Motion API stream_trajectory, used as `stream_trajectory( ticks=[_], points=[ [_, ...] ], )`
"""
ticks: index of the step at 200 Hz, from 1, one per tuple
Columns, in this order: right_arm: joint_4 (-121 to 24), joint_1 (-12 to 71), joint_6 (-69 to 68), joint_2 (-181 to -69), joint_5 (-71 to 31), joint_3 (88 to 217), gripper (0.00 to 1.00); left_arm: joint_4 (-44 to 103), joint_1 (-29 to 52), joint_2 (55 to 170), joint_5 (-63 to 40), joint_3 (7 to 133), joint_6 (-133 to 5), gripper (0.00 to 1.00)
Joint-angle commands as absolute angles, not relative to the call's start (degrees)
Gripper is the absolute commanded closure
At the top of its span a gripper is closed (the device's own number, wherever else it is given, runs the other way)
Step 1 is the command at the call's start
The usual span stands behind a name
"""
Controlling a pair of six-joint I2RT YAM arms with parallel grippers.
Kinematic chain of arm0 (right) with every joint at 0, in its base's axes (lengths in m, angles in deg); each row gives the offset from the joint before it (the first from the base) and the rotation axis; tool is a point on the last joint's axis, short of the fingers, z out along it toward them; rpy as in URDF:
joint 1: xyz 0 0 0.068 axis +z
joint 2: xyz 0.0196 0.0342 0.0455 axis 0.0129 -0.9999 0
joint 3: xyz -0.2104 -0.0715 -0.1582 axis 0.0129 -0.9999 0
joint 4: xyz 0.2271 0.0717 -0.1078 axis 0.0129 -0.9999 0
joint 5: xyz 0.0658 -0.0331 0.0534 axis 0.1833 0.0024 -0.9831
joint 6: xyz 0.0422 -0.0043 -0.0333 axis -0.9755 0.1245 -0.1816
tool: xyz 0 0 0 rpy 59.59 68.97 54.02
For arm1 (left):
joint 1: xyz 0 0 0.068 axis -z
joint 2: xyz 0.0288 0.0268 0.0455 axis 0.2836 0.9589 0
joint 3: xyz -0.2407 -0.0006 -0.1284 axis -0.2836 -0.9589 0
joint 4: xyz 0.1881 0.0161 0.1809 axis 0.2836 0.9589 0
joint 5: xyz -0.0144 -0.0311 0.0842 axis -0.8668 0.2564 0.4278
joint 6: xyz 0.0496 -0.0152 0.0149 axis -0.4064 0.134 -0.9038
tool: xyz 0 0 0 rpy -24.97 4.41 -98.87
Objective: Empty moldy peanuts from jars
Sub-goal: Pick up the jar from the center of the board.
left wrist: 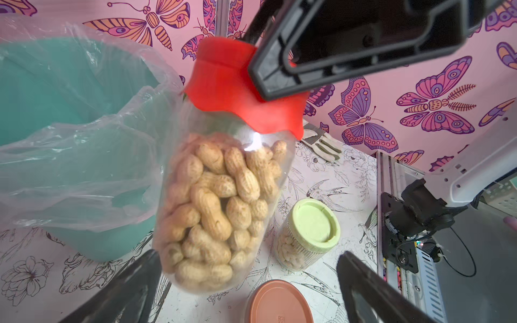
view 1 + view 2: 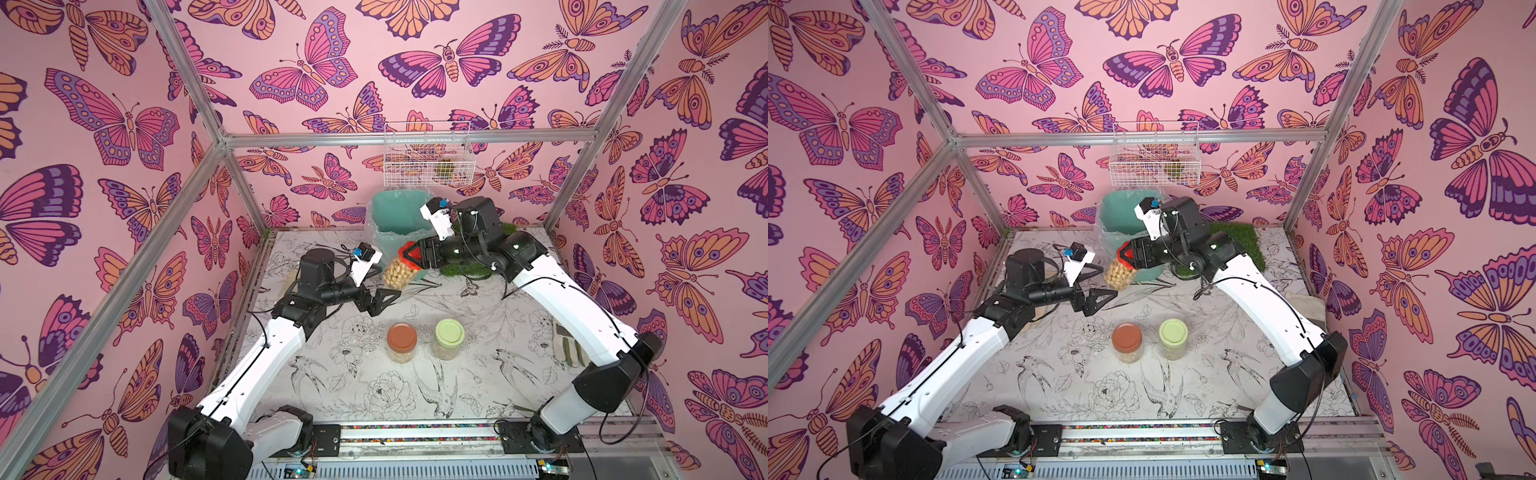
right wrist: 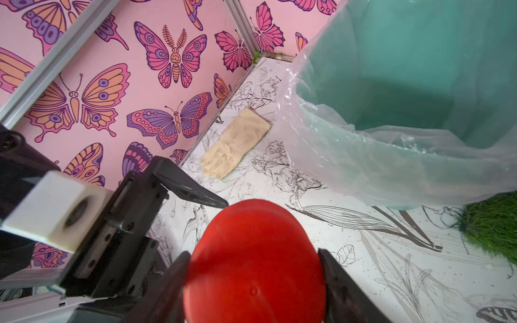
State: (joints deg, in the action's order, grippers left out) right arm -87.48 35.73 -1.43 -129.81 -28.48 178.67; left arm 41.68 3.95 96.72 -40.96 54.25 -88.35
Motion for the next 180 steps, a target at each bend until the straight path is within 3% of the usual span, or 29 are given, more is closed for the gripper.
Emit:
stream_trajectory(
  ticks=[1,96,180],
  points=[
    [-84.03,35.51,-3.8,-129.98,-32.99,180.62,1.0,40.07,4.79,97.48,-39.52,55.28,-89.59,0.0],
    [-79.18,35.54,-7.69,-130.69,-39.23,178.3,1.0,31.96,5.94,98.36,-37.25,51.46,-85.13,0.02],
    [-77.07,35.48,-8.78,-130.43,-41.72,175.59,1.0,30.53,5.94,99.07,-36.2,50.67,-84.32,0.21]
  ],
)
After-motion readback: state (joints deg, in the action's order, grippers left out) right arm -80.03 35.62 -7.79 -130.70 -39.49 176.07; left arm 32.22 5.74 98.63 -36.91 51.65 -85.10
